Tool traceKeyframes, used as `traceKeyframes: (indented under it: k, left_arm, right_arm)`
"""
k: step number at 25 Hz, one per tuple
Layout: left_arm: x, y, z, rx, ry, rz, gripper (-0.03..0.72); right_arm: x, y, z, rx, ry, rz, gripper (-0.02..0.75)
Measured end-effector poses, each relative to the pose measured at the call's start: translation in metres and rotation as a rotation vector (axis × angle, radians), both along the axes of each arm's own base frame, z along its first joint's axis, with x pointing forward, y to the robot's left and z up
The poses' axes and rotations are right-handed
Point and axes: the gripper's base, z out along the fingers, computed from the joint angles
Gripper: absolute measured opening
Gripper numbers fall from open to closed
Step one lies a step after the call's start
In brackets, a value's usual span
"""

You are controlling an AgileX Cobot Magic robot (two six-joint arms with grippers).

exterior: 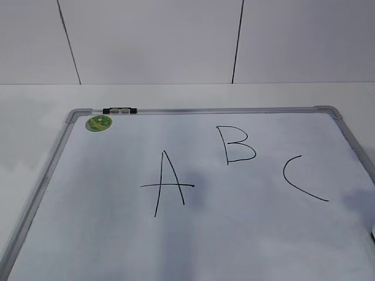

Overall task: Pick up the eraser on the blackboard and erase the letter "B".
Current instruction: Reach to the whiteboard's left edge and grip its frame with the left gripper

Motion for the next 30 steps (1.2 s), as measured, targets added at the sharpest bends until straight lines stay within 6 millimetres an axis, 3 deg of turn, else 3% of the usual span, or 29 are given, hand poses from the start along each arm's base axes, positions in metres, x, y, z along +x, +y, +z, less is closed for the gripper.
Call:
traceKeyframes:
  k: [6,12,16,21,30]
  left_arm:
    - [0.045,-0.004,-0.023,0.005,0.075,-0.003,0.319]
    - [0.073,-0.016,-0.059,0.013,0.138,-0.026,0.312]
    - [0.081,-0.017,-0.08,0.017,0.181,-0.022,0.307]
    - [0.087,-0.018,-0.093,0.01,0.185,-0.011,0.299]
    - [0.093,-0.028,-0.1,0.003,0.151,-0.022,0.272]
  right_arm:
    - [0.015,-0.001,-0.003,0.009,0.065,0.0,0.581]
    - [0.016,-0.001,-0.004,0.013,0.071,0.004,0.581]
    - [0.016,0.0,-0.004,0.017,0.071,0.004,0.581]
    - [0.016,0.0,-0.004,0.021,0.071,0.004,0.582]
    - [0.022,0.0,-0.007,0.026,0.105,0.004,0.581]
